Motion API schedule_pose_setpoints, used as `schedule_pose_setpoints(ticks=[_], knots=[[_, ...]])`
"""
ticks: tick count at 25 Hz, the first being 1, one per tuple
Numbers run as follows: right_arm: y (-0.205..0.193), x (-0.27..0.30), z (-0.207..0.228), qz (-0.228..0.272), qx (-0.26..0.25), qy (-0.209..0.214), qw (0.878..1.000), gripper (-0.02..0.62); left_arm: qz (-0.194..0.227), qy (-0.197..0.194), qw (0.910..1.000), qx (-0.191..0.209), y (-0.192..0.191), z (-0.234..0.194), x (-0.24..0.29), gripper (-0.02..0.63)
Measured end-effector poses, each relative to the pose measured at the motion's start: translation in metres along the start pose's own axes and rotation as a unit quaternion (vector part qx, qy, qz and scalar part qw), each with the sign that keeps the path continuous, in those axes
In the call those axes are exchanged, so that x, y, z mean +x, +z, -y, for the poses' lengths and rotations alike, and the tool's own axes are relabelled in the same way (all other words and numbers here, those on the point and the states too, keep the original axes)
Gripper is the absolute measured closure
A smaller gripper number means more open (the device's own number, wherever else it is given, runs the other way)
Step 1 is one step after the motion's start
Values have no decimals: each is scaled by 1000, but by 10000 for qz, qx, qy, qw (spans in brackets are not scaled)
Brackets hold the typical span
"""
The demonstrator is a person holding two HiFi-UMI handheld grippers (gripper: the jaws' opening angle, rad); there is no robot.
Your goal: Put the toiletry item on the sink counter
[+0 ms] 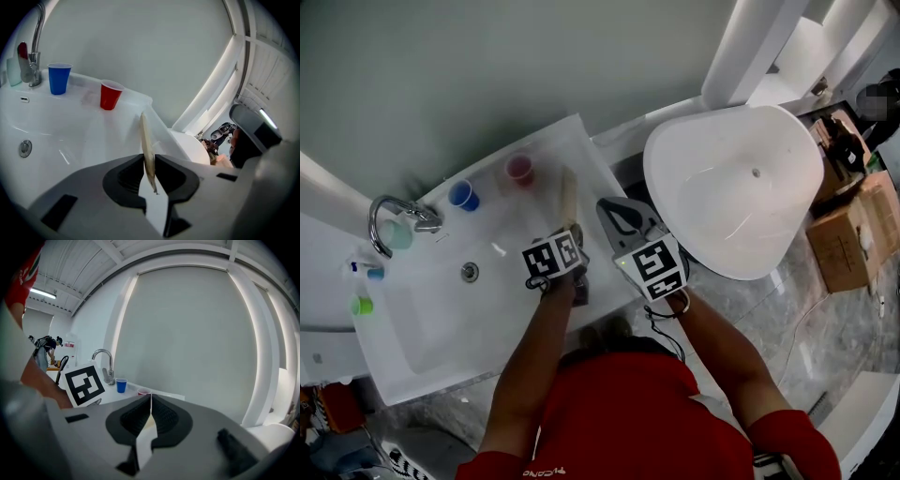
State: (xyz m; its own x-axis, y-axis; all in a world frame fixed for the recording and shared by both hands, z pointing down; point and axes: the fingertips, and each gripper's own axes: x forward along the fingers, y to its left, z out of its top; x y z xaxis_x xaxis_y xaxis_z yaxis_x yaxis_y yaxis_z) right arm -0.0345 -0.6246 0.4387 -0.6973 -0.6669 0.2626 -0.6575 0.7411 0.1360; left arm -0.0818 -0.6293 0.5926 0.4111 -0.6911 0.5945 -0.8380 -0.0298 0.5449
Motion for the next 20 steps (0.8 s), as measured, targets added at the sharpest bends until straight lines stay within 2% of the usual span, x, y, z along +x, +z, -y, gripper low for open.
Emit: schedule_pose_setpoints(ticks=[5, 10, 13, 17, 20], knots=[[-6, 0, 7, -46, 55, 24, 10000, 566, 123, -70, 9999, 94, 4, 7, -2, 501], [-14, 0, 9, -98, 89, 67, 9999, 566, 275, -227, 9993, 146, 5, 15, -12, 497], [-15, -1, 11, -112, 100, 87, 9998, 565, 325, -81, 9992, 225, 6, 12, -19, 497], [-15, -2, 11, -88, 106, 121, 9998, 566, 513, 385, 9960, 618, 19, 8, -43, 497], [-13, -5, 8, 1, 173, 189, 9997, 565, 1019, 172, 9888, 1077, 37, 27, -62, 499]])
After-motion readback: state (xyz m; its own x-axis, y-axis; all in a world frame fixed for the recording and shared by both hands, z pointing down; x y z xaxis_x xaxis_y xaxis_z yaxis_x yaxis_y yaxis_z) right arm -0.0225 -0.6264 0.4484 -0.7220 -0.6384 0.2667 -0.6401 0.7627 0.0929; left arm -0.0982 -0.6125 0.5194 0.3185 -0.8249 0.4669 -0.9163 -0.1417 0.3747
